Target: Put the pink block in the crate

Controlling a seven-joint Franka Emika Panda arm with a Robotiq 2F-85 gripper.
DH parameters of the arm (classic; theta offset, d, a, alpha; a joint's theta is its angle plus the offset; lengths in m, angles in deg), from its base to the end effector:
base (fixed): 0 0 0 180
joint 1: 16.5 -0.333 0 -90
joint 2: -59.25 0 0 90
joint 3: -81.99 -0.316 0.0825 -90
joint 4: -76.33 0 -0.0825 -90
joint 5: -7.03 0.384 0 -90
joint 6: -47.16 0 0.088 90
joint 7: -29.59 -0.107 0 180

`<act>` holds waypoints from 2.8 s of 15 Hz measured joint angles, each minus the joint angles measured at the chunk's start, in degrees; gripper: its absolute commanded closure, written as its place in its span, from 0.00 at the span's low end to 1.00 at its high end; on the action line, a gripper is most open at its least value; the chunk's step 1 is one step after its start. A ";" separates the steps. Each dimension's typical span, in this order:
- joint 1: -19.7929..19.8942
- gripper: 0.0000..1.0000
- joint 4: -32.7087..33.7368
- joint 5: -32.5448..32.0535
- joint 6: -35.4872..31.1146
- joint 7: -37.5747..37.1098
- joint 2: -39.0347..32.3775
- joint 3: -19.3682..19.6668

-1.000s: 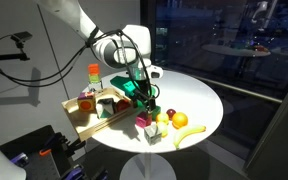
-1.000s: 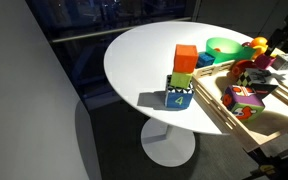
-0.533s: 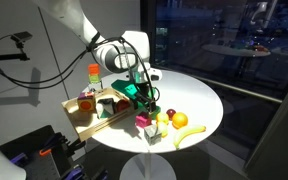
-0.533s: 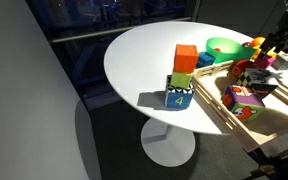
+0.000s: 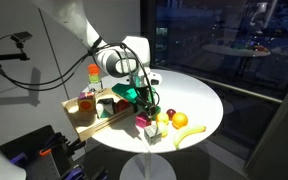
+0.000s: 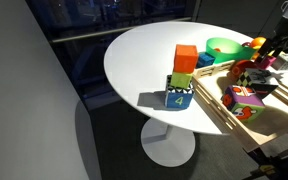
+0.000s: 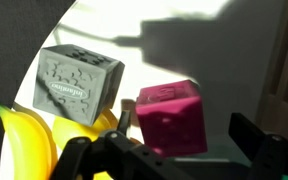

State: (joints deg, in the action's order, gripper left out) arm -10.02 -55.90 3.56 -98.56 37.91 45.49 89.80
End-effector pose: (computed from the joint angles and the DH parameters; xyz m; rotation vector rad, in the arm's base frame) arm 0.5098 -0.1300 0.2419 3.0761 -0.0773 -0.0249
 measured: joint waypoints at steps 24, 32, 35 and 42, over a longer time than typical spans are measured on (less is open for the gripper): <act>-1.33 0.72 -7.75 -0.30 4.38 -0.11 14.58 -1.73; -4.66 0.72 -14.04 2.14 6.81 1.07 26.32 -3.66; -7.01 0.72 -15.19 3.44 6.81 1.15 28.80 -4.59; -11.33 0.22 -16.24 3.82 5.57 0.87 29.55 -8.40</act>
State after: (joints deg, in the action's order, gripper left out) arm -21.34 -72.14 7.38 -92.99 38.78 75.04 81.41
